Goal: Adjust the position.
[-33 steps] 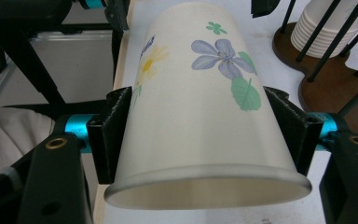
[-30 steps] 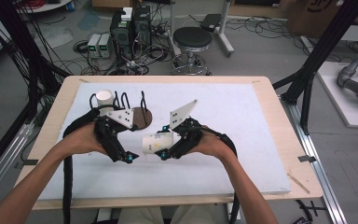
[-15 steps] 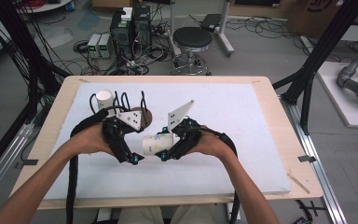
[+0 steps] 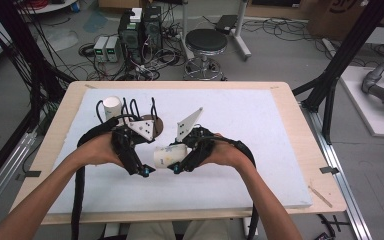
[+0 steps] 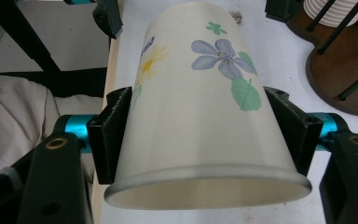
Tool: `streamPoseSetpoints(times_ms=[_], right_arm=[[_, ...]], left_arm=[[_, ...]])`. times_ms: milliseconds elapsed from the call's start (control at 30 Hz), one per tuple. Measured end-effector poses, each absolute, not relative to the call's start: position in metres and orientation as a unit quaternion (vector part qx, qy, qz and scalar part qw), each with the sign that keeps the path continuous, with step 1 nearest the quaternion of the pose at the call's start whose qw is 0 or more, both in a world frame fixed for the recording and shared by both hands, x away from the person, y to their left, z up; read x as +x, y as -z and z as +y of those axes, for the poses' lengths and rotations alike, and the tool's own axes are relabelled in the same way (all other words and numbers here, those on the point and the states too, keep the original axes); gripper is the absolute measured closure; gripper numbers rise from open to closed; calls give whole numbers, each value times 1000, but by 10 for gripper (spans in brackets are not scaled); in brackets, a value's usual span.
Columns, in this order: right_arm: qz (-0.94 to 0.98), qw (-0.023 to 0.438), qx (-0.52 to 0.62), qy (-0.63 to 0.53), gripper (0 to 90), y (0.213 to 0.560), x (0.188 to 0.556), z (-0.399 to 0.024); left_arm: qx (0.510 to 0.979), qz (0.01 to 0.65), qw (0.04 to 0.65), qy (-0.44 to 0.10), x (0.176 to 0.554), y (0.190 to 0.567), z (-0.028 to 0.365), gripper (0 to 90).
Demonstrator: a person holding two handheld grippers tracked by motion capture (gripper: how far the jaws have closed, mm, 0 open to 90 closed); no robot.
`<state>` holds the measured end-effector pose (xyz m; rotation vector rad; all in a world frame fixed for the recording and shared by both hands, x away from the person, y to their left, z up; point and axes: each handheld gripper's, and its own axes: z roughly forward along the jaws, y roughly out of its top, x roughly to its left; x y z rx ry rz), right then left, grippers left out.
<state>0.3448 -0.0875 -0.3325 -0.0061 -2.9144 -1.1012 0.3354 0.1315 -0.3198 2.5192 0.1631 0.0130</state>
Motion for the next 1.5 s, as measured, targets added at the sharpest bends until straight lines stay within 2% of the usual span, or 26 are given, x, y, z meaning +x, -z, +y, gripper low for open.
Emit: streamPoseSetpoints(times_ms=[567, 600, 633, 1133, 1167, 1233, 1500], right_arm=[[-940, 16, 1, 340, 306, 329, 344, -84], [-940, 15, 2, 340, 306, 329, 344, -84], [-941, 16, 1, 339, 306, 329, 344, -84], [-940, 14, 5, 341, 306, 328, 344, -84], [-940, 15, 4, 340, 306, 328, 344, -84], [-941, 15, 4, 339, 306, 329, 344, -84], [-941, 14, 6, 339, 306, 329, 344, -84]], left_arm=[[954, 57, 294, 1, 337, 325, 123, 24], [947, 75, 311, 8, 334, 327, 121, 24], [954, 56, 294, 2, 337, 325, 121, 24], [956, 47, 290, 6, 338, 326, 112, 25], [954, 49, 295, 10, 337, 327, 111, 49], [955, 42, 294, 14, 337, 327, 111, 165], [955, 38, 294, 16, 337, 327, 109, 187]])
